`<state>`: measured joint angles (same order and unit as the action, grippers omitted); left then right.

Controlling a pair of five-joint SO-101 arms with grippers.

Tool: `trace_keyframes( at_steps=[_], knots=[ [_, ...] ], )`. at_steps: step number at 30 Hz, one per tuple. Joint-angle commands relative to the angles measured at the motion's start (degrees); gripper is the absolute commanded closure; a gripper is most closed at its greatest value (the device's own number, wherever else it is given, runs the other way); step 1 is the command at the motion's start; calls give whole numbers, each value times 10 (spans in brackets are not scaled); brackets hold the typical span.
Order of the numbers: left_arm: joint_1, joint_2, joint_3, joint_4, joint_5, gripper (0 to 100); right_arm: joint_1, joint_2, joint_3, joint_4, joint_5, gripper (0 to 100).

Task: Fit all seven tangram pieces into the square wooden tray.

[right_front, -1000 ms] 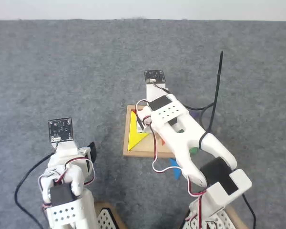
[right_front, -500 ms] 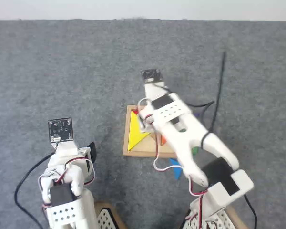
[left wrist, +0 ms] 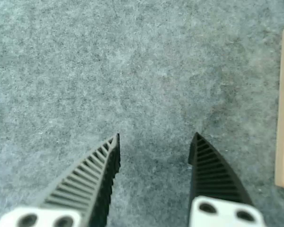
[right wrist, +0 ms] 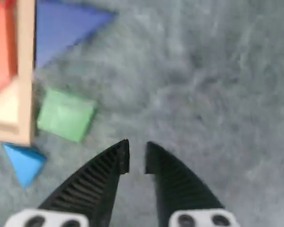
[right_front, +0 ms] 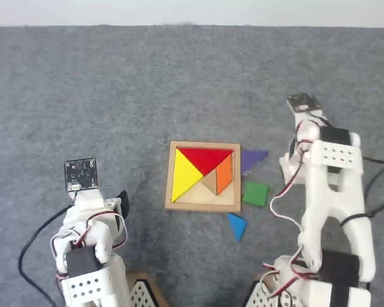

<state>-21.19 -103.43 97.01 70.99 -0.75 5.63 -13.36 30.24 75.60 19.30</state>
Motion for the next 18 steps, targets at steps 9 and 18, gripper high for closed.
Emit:
trace_keyframes(
  at_steps=[9,18],
  knots=[
    [-3,-11,-6,3,-3,766,-65,-44,11,87,29,628],
    [-3,-11,-6,3,-3,766,-190,15,47,-87,-186,681]
  ],
)
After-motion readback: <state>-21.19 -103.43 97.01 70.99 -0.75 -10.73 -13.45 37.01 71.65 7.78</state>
